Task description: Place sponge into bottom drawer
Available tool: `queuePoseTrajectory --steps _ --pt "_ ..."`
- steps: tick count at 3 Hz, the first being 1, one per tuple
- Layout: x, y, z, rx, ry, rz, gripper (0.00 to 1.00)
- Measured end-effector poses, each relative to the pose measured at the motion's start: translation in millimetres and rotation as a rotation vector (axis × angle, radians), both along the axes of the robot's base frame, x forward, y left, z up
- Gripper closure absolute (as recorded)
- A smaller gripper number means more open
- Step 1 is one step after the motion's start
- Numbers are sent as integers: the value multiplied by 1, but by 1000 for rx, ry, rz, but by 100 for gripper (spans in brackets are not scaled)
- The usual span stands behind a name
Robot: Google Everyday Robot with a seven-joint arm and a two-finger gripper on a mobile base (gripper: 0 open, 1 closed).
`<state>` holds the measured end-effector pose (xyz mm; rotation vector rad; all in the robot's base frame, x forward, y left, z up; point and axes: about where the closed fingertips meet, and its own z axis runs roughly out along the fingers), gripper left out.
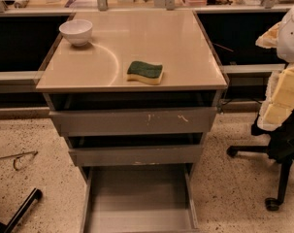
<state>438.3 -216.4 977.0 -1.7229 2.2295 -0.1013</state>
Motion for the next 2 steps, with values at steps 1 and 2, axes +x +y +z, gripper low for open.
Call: queuePoseTrajectory --steps 1,2 --pt "0 0 0 0 0 0 0" --pt "28 21 2 45 -26 53 0"
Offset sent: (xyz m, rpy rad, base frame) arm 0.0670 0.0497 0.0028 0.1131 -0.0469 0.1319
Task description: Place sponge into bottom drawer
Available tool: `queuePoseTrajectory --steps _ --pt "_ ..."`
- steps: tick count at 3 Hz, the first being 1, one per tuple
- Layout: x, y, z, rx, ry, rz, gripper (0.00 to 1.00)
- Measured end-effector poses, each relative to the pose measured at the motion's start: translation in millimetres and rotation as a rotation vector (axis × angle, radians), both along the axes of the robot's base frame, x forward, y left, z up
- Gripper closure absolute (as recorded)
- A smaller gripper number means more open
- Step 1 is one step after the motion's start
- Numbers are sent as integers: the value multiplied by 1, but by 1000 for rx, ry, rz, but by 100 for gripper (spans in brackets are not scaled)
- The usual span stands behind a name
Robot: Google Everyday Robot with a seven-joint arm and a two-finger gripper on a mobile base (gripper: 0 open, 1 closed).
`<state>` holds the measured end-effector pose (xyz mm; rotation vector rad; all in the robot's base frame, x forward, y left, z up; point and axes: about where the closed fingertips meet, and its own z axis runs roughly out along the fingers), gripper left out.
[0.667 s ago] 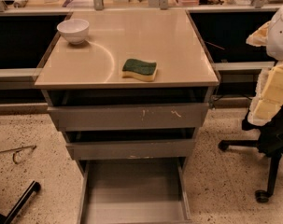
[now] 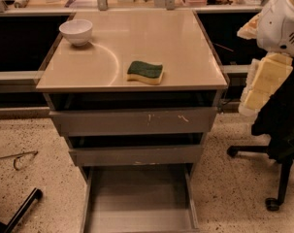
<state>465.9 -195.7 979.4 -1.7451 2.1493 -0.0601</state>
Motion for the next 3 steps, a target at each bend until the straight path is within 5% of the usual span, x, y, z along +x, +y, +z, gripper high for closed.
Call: queuePoseTrajectory --steps 1,2,3 --pt "50 32 -1 76 -30 71 0" --pt "100 61 -22 172 -9 143 0" --pt "100 61 -22 172 -9 143 0"
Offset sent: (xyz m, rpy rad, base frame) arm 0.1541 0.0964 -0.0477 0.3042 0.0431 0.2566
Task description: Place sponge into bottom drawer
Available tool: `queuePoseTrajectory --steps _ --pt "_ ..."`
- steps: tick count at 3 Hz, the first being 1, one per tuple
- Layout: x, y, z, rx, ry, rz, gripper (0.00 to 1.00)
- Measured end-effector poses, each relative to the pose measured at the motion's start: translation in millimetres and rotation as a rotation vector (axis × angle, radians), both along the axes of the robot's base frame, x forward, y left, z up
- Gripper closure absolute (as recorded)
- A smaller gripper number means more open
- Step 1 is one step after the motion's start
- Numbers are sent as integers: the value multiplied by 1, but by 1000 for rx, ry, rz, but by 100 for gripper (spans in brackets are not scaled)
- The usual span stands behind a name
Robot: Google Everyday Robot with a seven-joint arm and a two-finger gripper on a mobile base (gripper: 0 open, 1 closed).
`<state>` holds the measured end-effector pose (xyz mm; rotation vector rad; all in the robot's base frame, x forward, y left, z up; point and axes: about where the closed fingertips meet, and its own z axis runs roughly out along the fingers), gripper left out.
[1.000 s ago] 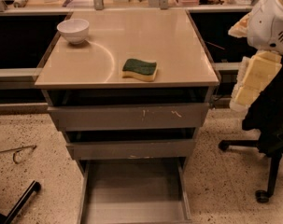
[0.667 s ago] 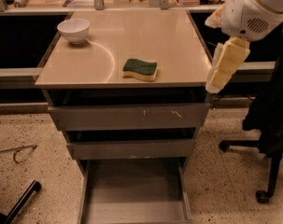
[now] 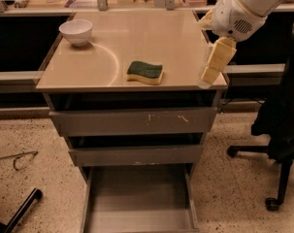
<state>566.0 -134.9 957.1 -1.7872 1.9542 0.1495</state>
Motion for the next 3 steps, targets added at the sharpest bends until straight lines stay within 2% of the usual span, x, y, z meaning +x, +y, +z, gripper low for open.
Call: queuePoseTrajectory --steps 1,3 --pt "15 19 -12 13 -7 49 0" --pt "62 75 -52 19 -9 168 0"
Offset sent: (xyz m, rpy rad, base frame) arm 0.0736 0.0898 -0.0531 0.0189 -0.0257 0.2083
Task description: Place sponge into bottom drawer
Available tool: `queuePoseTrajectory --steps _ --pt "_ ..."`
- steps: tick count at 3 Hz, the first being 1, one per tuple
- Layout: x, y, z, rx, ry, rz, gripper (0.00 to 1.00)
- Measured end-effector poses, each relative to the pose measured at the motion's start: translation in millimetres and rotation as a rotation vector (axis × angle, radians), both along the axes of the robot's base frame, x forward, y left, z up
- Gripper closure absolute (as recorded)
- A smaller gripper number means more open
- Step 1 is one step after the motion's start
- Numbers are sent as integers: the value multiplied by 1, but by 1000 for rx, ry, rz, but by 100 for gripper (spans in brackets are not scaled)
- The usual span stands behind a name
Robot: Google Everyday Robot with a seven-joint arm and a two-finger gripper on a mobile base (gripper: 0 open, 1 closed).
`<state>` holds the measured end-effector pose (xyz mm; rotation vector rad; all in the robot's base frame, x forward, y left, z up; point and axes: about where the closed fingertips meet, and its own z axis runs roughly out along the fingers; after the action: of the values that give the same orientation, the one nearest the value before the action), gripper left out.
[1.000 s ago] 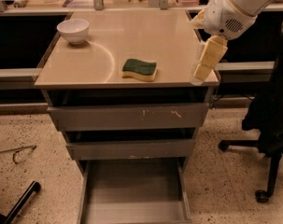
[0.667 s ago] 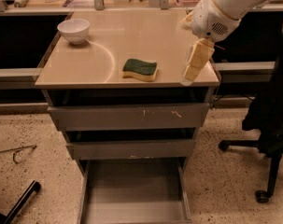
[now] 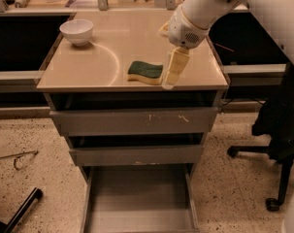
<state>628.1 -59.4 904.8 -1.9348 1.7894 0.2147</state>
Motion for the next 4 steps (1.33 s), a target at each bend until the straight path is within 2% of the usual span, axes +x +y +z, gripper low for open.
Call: queuePoseTrajectory --steps 1,3,4 --pt "22 19 -15 -14 -5 24 0" --pt "69 30 -39 -1 15 -3 0" --pt "79 33 -49 4 26 -12 0"
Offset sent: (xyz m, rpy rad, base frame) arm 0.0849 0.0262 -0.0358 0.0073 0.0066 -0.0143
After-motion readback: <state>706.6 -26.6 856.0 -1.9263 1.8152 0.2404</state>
